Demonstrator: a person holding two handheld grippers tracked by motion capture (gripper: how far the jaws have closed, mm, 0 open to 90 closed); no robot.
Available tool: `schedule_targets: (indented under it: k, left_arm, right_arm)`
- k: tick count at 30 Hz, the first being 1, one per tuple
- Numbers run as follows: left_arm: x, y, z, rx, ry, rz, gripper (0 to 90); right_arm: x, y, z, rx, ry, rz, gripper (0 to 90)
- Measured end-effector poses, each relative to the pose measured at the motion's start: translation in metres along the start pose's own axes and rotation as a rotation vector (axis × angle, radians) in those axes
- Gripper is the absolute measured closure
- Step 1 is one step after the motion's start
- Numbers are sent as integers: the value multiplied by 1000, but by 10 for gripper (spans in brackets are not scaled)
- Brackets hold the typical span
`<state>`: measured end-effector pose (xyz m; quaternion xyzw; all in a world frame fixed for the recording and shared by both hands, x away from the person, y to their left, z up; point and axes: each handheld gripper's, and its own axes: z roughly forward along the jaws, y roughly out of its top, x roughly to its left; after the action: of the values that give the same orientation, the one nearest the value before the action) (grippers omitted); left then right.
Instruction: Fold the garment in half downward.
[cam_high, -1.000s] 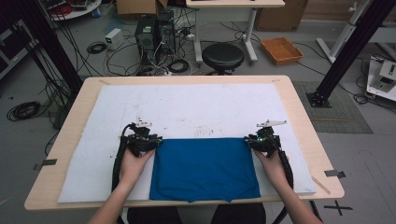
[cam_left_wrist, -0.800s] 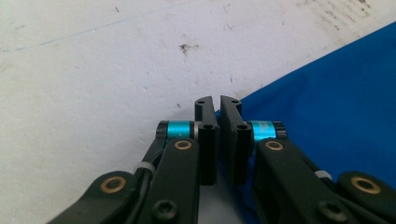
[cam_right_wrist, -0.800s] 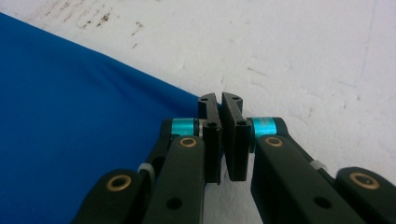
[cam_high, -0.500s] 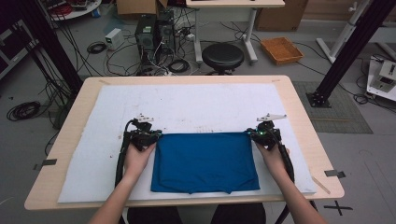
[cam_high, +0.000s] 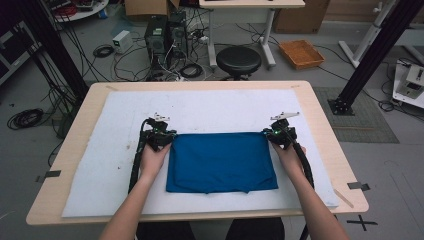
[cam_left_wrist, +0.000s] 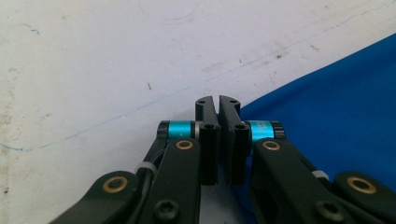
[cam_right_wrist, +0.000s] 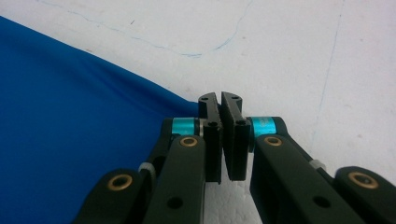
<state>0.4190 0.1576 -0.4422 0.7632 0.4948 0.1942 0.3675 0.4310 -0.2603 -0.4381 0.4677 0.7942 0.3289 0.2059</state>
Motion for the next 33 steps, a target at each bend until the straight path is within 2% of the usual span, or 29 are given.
schedule_targets:
  k: [4, 6, 7, 11, 14, 18, 21, 24, 27, 31, 33]
  left_arm:
    - [-3, 2, -4, -15, 13, 22, 860]
    - [-4, 3, -7, -23, 28, 53, 824]
    - [-6, 4, -8, -34, 36, 52, 745]
    - [-6, 6, -22, -55, 10, 83, 482]
    - [-6, 4, -39, -99, -28, 98, 410]
    - [-4, -3, -63, -148, -19, 120, 423]
    - [-1, -12, -80, -212, -71, 136, 448]
    - [-1, -23, -96, -275, -83, 183, 449]
    - [0, -35, -107, -332, -109, 199, 449]
    - [5, -46, -113, -407, -146, 145, 440]
    - [8, -44, -115, -404, -157, 119, 421]
  right_arm:
    - [2, 1, -4, -23, -1, -8, 843]
    - [2, 1, -7, -31, -1, -7, 743]
    - [2, 1, -8, -38, -3, -3, 716]
    - [0, 1, -23, -88, 17, 24, 590]
    - [0, 1, -37, -130, 27, 45, 496]
    - [4, -5, -56, -181, 48, 32, 467]
    - [7, -12, -65, -197, 52, 19, 465]
    - [7, -17, -71, -202, 54, 14, 461]
    - [4, -20, -76, -216, 58, 18, 458]
    - [0, -21, -82, -234, 59, 39, 455]
    - [-2, -21, -84, -240, 58, 42, 454]
